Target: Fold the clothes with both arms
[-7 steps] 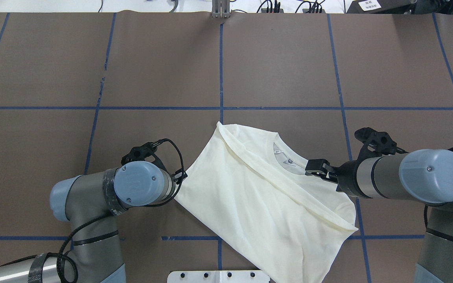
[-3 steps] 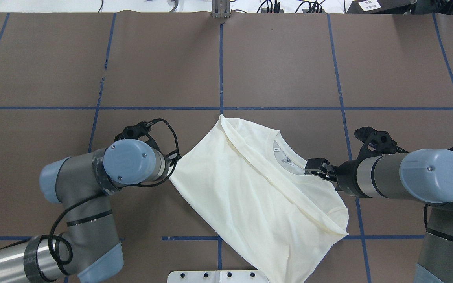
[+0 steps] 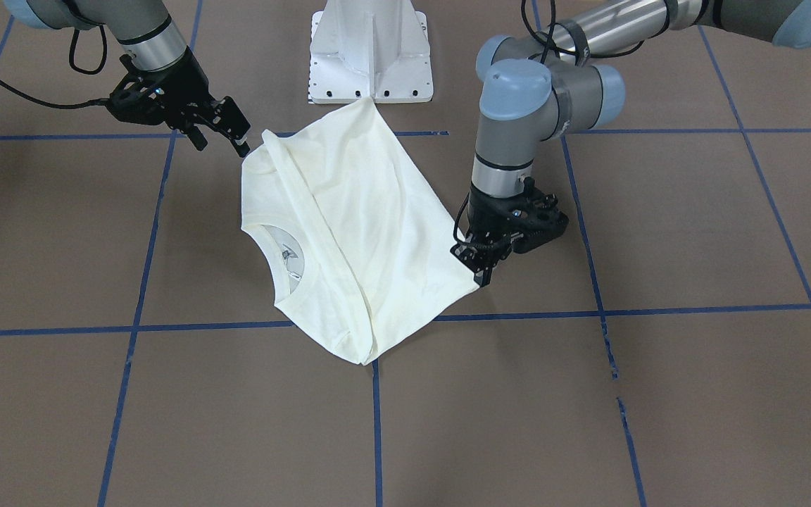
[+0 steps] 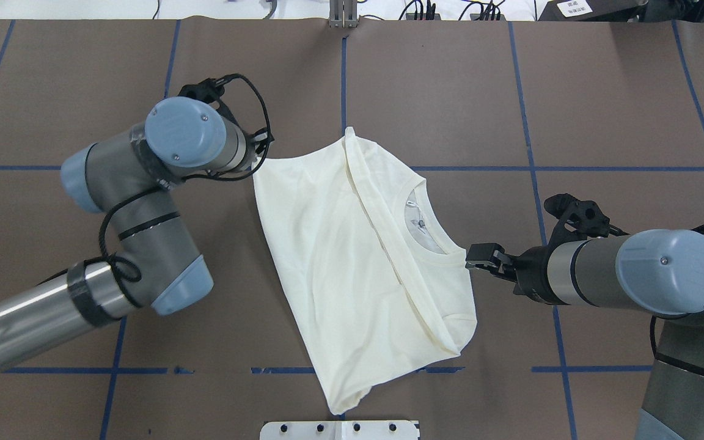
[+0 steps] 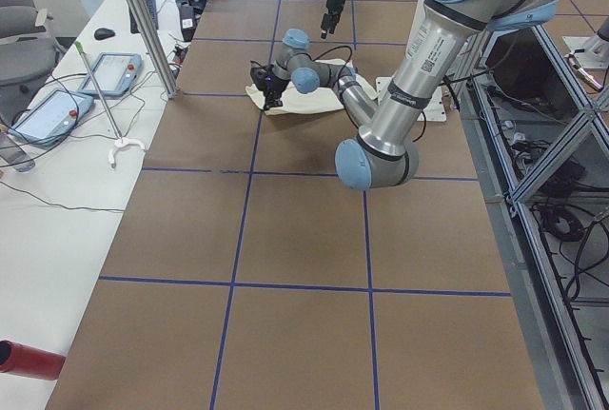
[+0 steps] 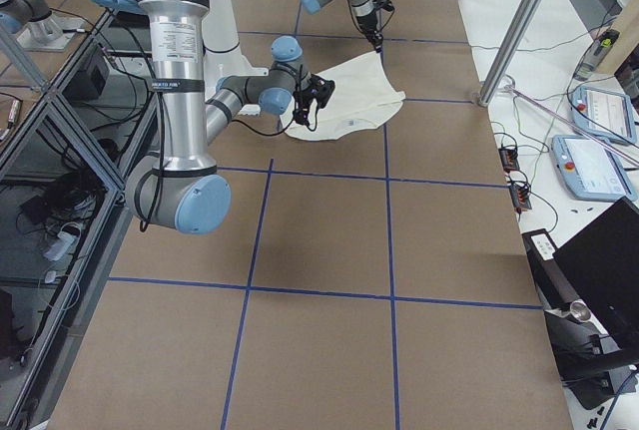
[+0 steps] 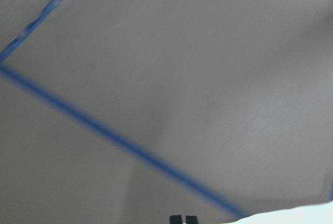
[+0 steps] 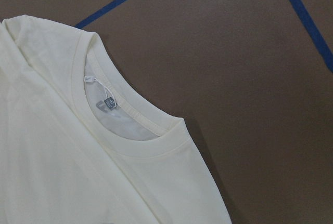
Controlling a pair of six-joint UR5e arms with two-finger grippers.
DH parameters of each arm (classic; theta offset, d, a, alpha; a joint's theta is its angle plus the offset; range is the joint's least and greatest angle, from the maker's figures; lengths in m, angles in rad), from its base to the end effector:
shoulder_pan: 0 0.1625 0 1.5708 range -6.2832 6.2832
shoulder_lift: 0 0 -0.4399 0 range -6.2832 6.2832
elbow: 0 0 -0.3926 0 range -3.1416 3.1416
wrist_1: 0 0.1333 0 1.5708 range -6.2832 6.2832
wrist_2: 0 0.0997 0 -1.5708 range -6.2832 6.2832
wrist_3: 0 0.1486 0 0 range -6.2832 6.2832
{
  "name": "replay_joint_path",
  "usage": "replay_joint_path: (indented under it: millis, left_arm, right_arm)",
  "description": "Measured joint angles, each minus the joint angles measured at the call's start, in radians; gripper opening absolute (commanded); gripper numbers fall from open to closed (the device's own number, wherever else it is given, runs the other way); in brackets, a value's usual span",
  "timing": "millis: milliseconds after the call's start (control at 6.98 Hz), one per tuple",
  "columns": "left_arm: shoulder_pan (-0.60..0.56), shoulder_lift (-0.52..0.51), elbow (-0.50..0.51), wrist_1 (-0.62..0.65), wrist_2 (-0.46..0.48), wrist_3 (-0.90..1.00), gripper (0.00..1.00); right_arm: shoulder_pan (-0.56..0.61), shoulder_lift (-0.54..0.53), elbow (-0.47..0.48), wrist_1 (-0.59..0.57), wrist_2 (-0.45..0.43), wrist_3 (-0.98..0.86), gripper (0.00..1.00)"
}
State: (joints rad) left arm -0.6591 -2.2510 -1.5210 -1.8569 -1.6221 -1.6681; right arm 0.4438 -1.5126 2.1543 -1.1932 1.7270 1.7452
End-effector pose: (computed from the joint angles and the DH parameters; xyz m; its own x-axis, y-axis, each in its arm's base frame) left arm 0.5335 -0.5723 0.2843 0.4226 -0.4501 -0.7867 0.6234 0.7744 -0.1081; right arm -0.4199 -0.3216 0.3587 0.4132 0.3862 0.8247 -0.3820 0.8956 -0.2281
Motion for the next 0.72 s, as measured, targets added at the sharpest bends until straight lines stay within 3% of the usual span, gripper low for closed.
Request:
replay_joint_path:
  millis: [143,286,430,573,716]
  left_arm:
    - [-0.036,-0.09,0.154,-0.105,0.0,0.005,0.0]
    - [-0.057,-0.154,0.291,-0.213,-0.001,0.011,0.18]
    - [-0.065,-0.189,0.393,-0.308,-0.001,0.021,0.71]
    - [-0.068,-0.208,0.432,-0.36,-0.003,0.03,0.71]
    - [-0.067,-0.208,0.4,-0.378,-0.017,0.039,0.71]
  right_arm:
    - [-0.001,0.011,0.0,0.001,0.0,0.001,1.0]
    - [-0.002,0.027,-0.003,0.001,0.0,0.001,1.0]
    - [-0.004,0.054,-0.011,0.001,0.0,0.004,1.0]
    - [-0.005,0.09,-0.028,0.0,-0.001,0.009,1.0]
    - [-0.007,0.14,-0.064,-0.005,0.0,0.01,1.0]
